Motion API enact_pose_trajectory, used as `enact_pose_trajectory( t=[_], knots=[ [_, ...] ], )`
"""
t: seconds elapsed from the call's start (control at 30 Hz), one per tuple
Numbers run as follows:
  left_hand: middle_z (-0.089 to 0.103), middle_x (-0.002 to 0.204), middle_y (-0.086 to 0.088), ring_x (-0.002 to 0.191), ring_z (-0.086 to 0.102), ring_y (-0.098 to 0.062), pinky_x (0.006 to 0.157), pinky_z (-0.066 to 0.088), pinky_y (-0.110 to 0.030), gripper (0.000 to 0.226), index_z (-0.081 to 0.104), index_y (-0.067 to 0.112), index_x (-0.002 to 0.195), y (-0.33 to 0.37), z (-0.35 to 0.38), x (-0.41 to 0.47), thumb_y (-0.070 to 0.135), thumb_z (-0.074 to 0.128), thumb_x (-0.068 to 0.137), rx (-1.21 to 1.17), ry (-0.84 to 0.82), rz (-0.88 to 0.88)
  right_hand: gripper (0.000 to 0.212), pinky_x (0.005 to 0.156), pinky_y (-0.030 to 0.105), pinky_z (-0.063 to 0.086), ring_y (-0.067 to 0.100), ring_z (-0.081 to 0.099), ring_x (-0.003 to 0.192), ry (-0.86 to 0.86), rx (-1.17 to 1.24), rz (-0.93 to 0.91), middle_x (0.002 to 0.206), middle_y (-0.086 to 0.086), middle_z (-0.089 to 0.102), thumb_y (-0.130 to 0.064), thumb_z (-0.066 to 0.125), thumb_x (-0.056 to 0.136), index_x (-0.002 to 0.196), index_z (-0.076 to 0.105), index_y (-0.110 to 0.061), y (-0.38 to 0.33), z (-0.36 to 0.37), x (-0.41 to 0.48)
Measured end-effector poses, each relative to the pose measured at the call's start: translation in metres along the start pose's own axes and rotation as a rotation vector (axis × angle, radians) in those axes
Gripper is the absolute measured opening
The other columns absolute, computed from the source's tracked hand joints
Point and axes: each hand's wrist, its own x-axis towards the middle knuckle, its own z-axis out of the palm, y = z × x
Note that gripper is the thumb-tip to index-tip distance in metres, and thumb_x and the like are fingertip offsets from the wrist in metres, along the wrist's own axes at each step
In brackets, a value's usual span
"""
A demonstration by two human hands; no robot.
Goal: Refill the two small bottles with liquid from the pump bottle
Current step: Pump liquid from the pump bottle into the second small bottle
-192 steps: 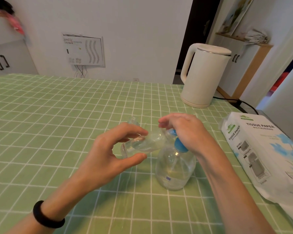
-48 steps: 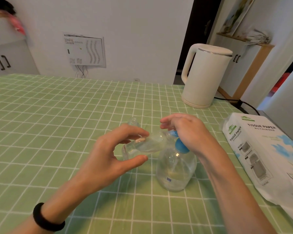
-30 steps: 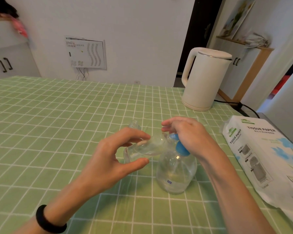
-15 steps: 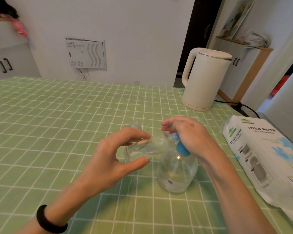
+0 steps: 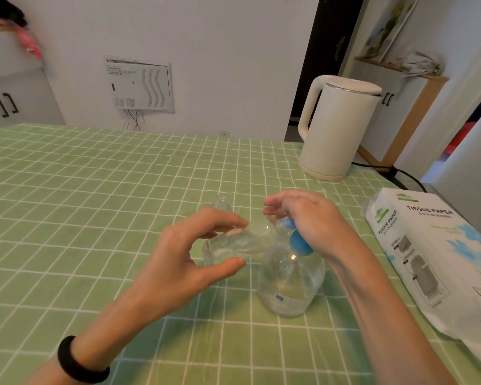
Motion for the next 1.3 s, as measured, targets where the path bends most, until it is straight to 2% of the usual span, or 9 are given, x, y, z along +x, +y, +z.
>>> enact_pose_trajectory(
  t=[0.13,0.3,0.47,0.63,0.77,1.03,1.17,1.23,1.3],
  knots=[
    [0.073,0.121,0.014,0.114,0.072,-0.014,0.094,0.06,-0.04,0.044,0.07,0.026,0.124,0.0003,0.0007,-0.0001,0.035,0.08,0.082,-0.01,0.002,0.001,0.033,0.085,0.022,0.046,0.0,0.063,0.104,0.009,-0.027,-0.04,0.105,-0.015,0.075,-0.019,0.044,0.098,0.101,0.076,-0.03,-0.0019,-0.0032,-0.0011],
    [0.073,0.121,0.015,0.113,0.072,-0.012,0.094,0.059,-0.037,0.044,0.069,0.028,0.123,0.0015,0.001,0.0002,0.035,0.08,0.081,-0.021,0.011,0.008,0.033,0.094,0.029,0.047,0.0,0.063,0.106,0.028,-0.042,-0.072,0.107,-0.017,0.074,-0.022,0.045,0.098,0.103,0.077,-0.03,-0.0033,-0.004,-0.0008],
    [0.073,0.12,0.015,0.114,0.072,-0.013,0.095,0.059,-0.039,0.044,0.069,0.027,0.124,0.0013,0.0014,-0.0006,0.036,0.079,0.082,-0.012,-0.003,-0.01,0.033,0.098,0.03,0.049,0.005,0.066,0.106,0.003,-0.01,0.008,0.103,-0.012,0.077,-0.017,0.046,0.096,0.098,0.077,-0.028,-0.0024,-0.0009,-0.0019],
    [0.073,0.121,0.017,0.114,0.072,-0.011,0.094,0.059,-0.038,0.045,0.07,0.025,0.124,0.0019,0.0009,0.0002,0.036,0.079,0.082,-0.017,-0.002,0.0,0.033,0.107,0.038,0.046,0.006,0.063,0.11,0.01,-0.054,-0.014,0.109,-0.014,0.074,-0.024,0.045,0.098,0.108,0.076,-0.028,-0.0043,-0.0028,-0.0028],
    [0.073,0.121,0.016,0.114,0.072,-0.012,0.094,0.06,-0.038,0.045,0.069,0.027,0.124,0.0024,0.0005,0.0014,0.036,0.079,0.082,-0.018,0.002,0.015,0.033,0.104,0.035,0.046,0.002,0.062,0.108,0.02,-0.077,-0.048,0.111,-0.015,0.073,-0.025,0.045,0.098,0.107,0.076,-0.029,-0.0056,-0.0043,-0.0012],
    [0.073,0.12,0.016,0.114,0.072,-0.012,0.094,0.059,-0.039,0.045,0.07,0.023,0.124,-0.0004,0.001,-0.0003,0.036,0.079,0.082,-0.008,-0.006,-0.007,0.032,0.094,0.029,0.049,0.004,0.066,0.105,0.001,-0.022,0.031,0.102,-0.013,0.077,-0.019,0.047,0.096,0.096,0.078,-0.029,-0.0019,0.0004,-0.0006],
    [0.074,0.121,0.015,0.113,0.072,-0.012,0.094,0.058,-0.038,0.044,0.07,0.025,0.124,0.0002,0.002,-0.0007,0.035,0.08,0.082,-0.016,0.0,-0.008,0.032,0.103,0.037,0.049,0.01,0.066,0.107,0.01,-0.068,-0.008,0.108,-0.008,0.076,-0.025,0.045,0.097,0.104,0.076,-0.029,-0.0025,-0.0025,-0.0023],
    [0.074,0.121,0.015,0.113,0.072,-0.013,0.094,0.059,-0.037,0.044,0.07,0.028,0.124,0.0009,0.0019,-0.0007,0.034,0.081,0.081,-0.017,0.007,0.0,0.032,0.097,0.037,0.051,0.017,0.068,0.104,0.032,-0.1,-0.038,0.104,0.0,0.077,-0.027,0.045,0.097,0.102,0.076,-0.031,-0.0041,-0.0036,-0.0026],
    [0.074,0.123,0.015,0.114,0.072,-0.014,0.095,0.059,-0.037,0.044,0.069,0.031,0.125,0.0009,0.002,-0.0006,0.035,0.081,0.082,-0.015,0.008,0.014,0.032,0.087,0.031,0.051,0.017,0.068,0.101,0.05,-0.131,-0.063,0.1,0.001,0.078,-0.028,0.044,0.097,0.1,0.076,-0.033,-0.0051,-0.0046,-0.0027]
  ],
)
